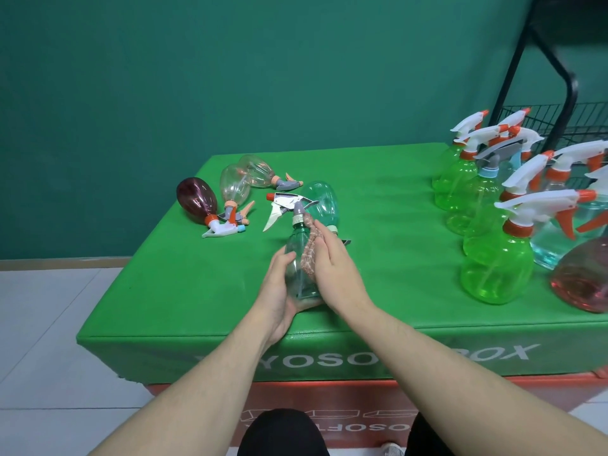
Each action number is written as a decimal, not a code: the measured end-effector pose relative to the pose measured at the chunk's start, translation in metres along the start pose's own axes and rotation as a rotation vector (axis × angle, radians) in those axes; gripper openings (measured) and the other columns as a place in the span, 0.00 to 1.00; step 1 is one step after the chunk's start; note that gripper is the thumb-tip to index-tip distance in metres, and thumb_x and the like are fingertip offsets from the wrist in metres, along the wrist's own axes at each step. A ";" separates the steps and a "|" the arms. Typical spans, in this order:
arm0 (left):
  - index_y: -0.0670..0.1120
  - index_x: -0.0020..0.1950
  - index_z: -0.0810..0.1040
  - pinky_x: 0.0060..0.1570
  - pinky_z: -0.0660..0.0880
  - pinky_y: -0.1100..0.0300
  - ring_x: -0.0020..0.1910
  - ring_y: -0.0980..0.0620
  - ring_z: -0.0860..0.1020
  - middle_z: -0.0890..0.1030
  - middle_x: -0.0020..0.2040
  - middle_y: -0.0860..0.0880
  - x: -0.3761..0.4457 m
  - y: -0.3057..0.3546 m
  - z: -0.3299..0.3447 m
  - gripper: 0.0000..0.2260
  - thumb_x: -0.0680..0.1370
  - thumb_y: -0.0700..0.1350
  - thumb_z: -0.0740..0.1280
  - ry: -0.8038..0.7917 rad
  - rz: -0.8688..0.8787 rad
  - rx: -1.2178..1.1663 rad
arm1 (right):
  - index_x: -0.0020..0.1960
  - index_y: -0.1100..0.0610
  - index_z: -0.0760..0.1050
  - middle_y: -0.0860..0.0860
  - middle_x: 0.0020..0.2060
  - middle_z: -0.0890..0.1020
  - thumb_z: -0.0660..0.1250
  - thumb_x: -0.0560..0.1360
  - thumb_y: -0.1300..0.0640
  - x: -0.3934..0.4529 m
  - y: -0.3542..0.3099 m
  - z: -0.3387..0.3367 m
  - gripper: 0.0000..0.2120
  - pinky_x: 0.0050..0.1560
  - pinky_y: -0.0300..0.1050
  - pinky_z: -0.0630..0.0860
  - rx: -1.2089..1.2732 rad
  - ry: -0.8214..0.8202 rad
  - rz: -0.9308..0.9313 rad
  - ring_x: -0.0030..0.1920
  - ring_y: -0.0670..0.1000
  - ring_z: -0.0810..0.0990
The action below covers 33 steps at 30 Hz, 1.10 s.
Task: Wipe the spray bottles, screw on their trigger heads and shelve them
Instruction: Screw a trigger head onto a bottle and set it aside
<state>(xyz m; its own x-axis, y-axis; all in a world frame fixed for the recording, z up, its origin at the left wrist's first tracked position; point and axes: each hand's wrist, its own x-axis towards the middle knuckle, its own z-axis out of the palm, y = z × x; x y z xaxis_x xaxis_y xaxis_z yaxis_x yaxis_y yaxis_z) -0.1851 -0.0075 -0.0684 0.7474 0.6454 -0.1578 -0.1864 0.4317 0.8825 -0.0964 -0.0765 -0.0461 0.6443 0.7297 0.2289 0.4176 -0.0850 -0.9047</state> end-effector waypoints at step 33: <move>0.53 0.80 0.61 0.73 0.66 0.52 0.71 0.50 0.71 0.72 0.73 0.50 0.017 0.005 0.114 0.45 0.69 0.52 0.81 0.098 0.232 0.533 | 0.69 0.55 0.70 0.51 0.57 0.78 0.54 0.85 0.48 -0.028 0.011 -0.131 0.18 0.56 0.43 0.70 0.080 0.100 0.376 0.57 0.51 0.77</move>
<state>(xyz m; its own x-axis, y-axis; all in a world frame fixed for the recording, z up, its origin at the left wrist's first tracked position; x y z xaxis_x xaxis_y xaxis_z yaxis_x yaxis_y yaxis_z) -0.1007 -0.0663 -0.0165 0.6586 0.7510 0.0481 0.0276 -0.0880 0.9957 -0.0257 -0.1866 -0.0155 0.8036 0.5878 -0.0934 0.0922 -0.2779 -0.9562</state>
